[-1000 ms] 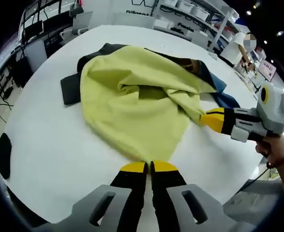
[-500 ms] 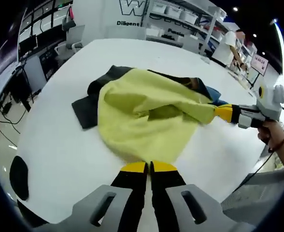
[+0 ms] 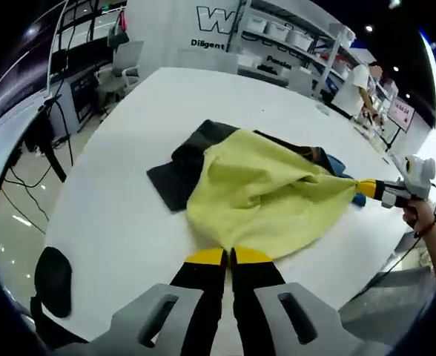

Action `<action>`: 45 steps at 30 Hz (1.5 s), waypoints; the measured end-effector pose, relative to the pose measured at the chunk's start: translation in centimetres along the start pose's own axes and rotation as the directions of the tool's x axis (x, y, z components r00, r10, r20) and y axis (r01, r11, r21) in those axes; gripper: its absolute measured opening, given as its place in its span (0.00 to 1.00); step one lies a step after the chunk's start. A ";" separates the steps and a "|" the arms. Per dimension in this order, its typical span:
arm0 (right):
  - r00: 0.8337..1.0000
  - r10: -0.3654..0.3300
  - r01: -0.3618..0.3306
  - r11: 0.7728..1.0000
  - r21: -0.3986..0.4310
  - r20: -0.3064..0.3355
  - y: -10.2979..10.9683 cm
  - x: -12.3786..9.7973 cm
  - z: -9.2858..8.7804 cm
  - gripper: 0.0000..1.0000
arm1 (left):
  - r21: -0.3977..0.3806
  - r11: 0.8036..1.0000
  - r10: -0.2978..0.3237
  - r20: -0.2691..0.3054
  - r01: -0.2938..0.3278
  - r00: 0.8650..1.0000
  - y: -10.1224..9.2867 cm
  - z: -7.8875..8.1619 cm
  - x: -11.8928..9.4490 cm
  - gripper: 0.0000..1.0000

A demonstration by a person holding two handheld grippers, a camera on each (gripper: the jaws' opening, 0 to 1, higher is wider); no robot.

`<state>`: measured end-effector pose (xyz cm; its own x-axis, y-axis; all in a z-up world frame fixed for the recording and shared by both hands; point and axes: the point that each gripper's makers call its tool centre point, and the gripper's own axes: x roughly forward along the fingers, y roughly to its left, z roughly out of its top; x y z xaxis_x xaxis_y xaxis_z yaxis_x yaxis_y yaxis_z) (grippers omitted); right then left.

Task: Fold the garment on the visible template until the final outline fits inside the template.

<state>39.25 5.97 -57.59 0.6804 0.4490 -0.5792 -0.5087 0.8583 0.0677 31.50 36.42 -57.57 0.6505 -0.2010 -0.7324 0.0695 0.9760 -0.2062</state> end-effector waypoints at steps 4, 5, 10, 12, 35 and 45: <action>1.000 0.001 -0.001 1.000 0.005 0.000 0.0 -0.6 -0.1 0.00 | -0.002 1.000 -0.004 -0.002 0.004 1.000 0.1 0.0 -0.2 0.04; 1.000 0.005 -0.005 1.000 0.004 -0.013 0.1 -1.2 -0.4 0.00 | 0.002 1.000 -0.005 -0.002 0.005 1.000 0.2 -0.1 -0.3 0.04; 0.996 0.017 -0.017 1.000 0.008 -0.085 0.8 -3.1 -2.6 0.00 | 0.024 1.000 -0.013 -0.034 0.014 0.999 0.2 -1.1 -0.7 0.04; 0.988 0.070 -0.078 0.995 -0.055 -0.138 2.7 -5.0 -3.6 0.00 | 0.038 0.999 -0.021 -0.059 0.023 0.998 -0.2 -2.0 -1.0 0.04; 0.905 0.148 -0.226 0.962 -0.155 -0.400 5.5 -8.1 -10.6 0.00 | 0.290 0.957 0.086 -0.235 -0.014 0.968 1.0 -6.8 -2.0 0.04; 0.862 0.158 -0.271 0.946 -0.176 -0.481 6.3 -8.7 -12.6 0.00 | 0.315 0.949 0.124 -0.322 -0.018 0.938 1.5 -8.5 -2.1 0.05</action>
<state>23.50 4.35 -62.36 0.2525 0.4028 -0.8798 -0.7585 0.6469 0.0785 23.82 37.63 -61.80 0.3753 -0.0942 -0.9221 0.2923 0.9561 0.0213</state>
